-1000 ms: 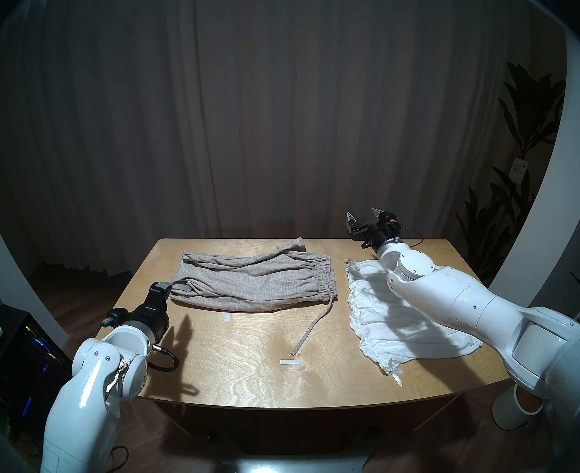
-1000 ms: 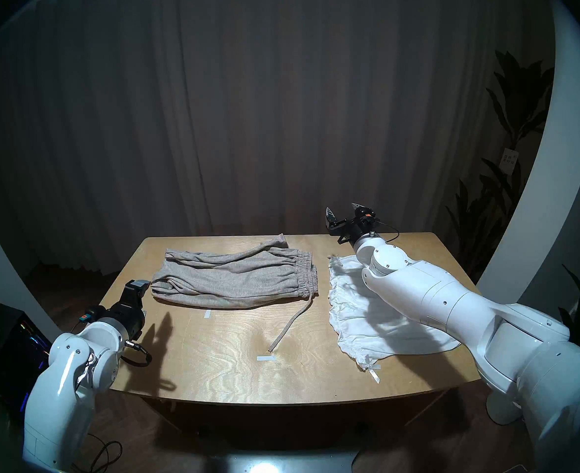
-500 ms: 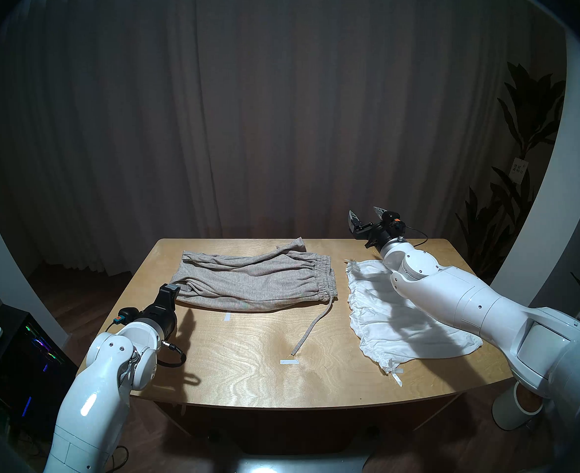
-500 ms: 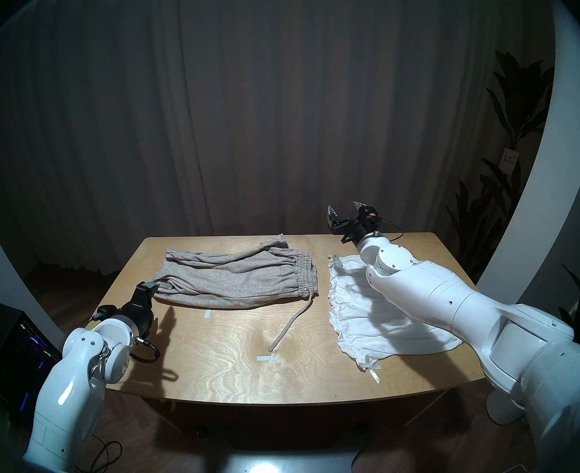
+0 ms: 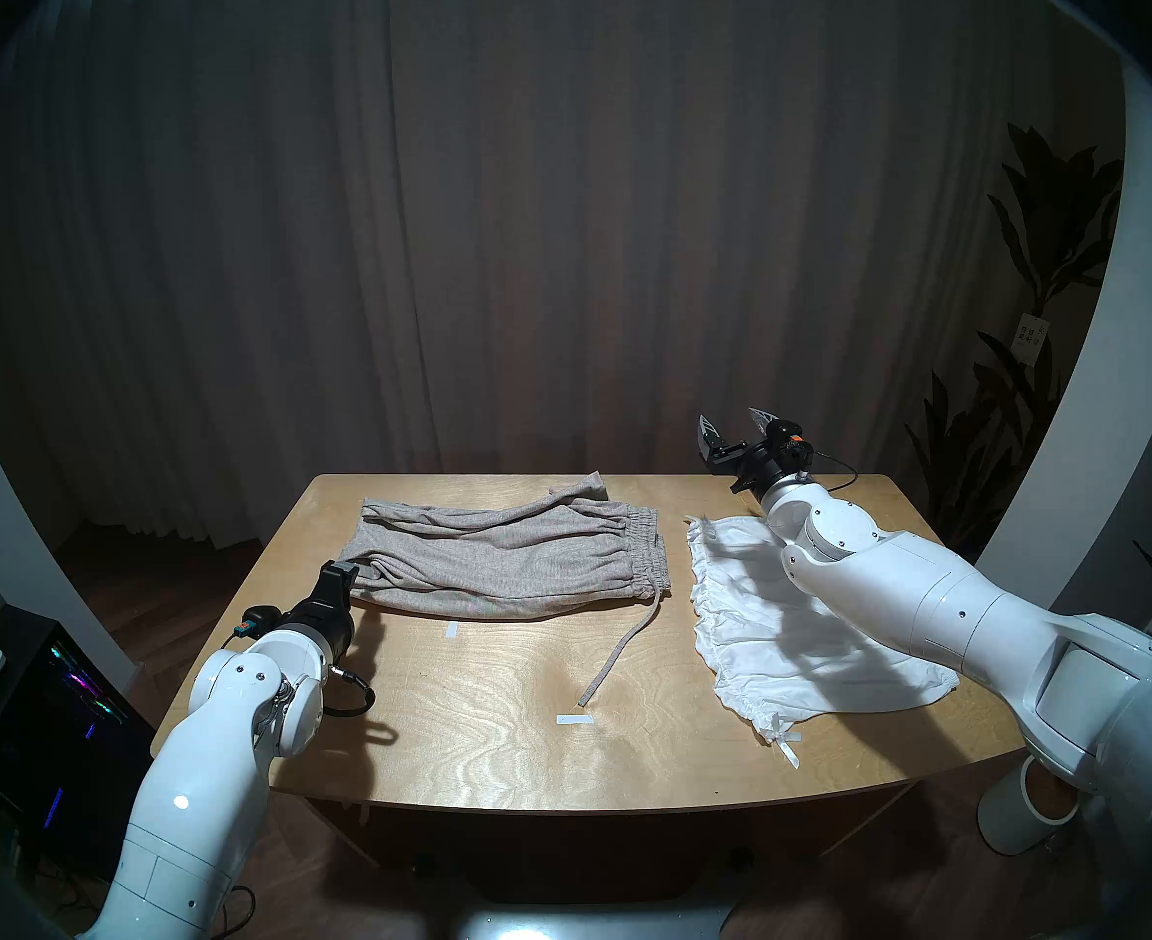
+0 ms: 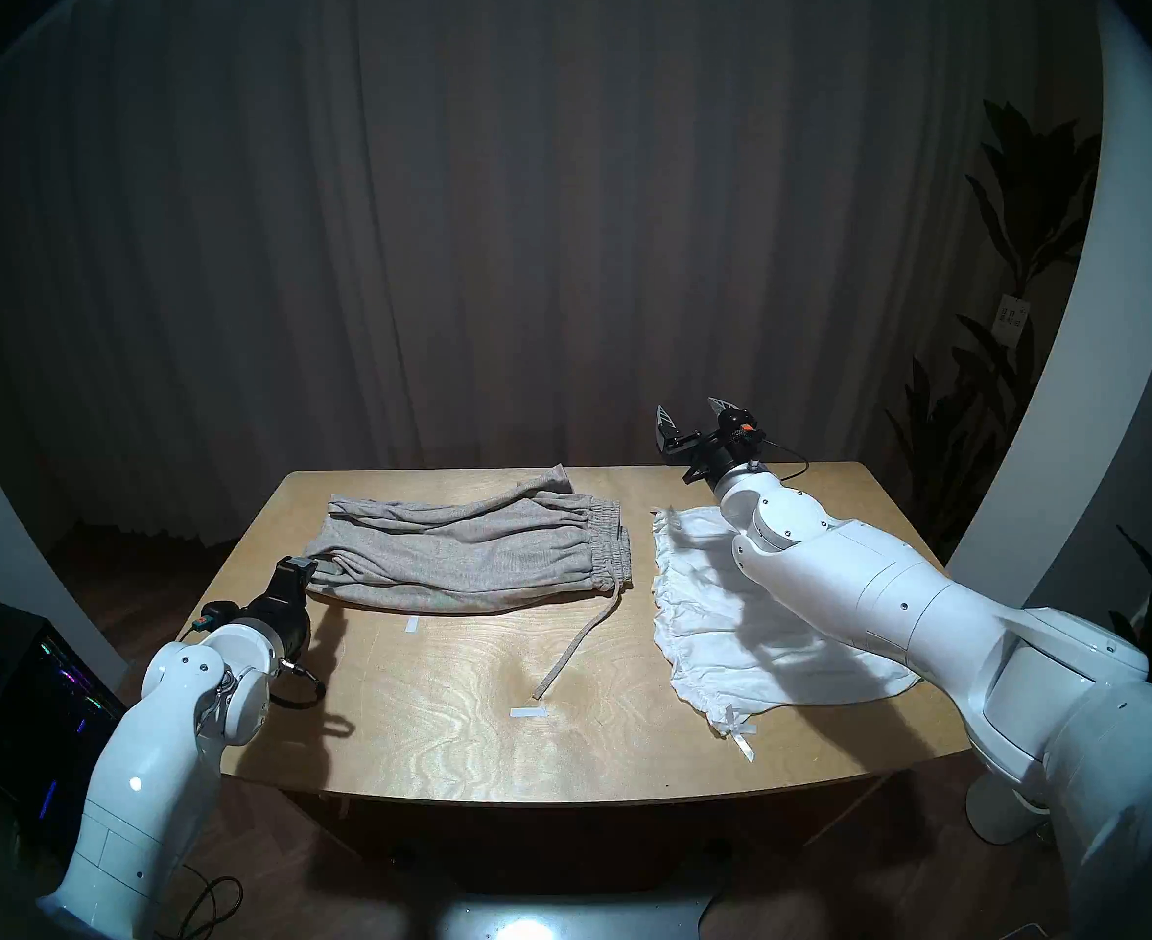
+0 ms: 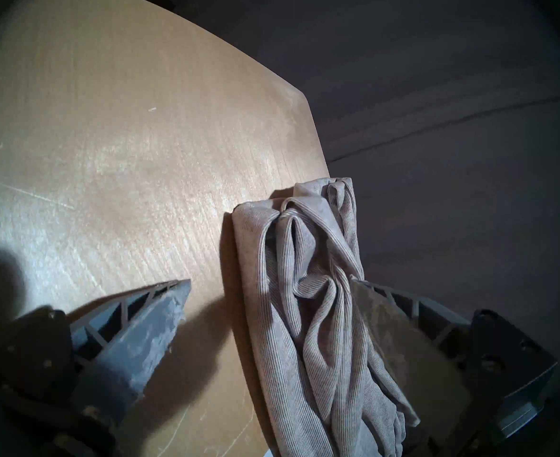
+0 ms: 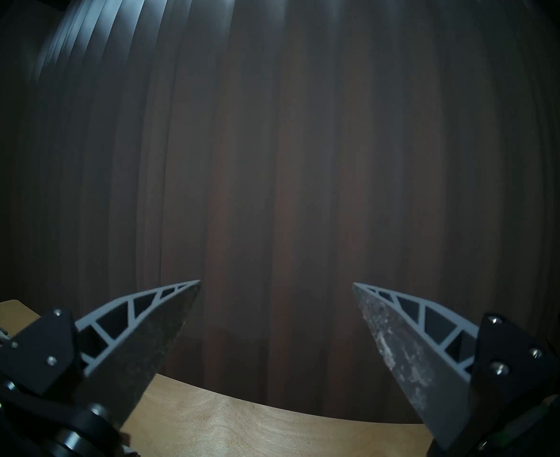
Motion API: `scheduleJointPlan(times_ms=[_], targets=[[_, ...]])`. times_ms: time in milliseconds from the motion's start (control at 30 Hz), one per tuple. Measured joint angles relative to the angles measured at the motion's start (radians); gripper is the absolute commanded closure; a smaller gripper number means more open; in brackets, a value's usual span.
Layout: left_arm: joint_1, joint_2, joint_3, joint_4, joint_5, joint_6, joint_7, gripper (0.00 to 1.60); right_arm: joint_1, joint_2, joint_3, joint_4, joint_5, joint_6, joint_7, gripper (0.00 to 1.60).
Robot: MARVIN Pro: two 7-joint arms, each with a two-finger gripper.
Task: Fold pants twice and stack them
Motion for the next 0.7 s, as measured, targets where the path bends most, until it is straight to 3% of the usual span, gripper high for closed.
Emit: scheduleJointPlan(times_ms=[700], targets=[[-0.122,-0.011,0.048,0.141,0.013,0.035,-0.055,0.0,-0.01,0.028,-0.003,-0.032,-0.039,-0.007,-0.046,0.0]])
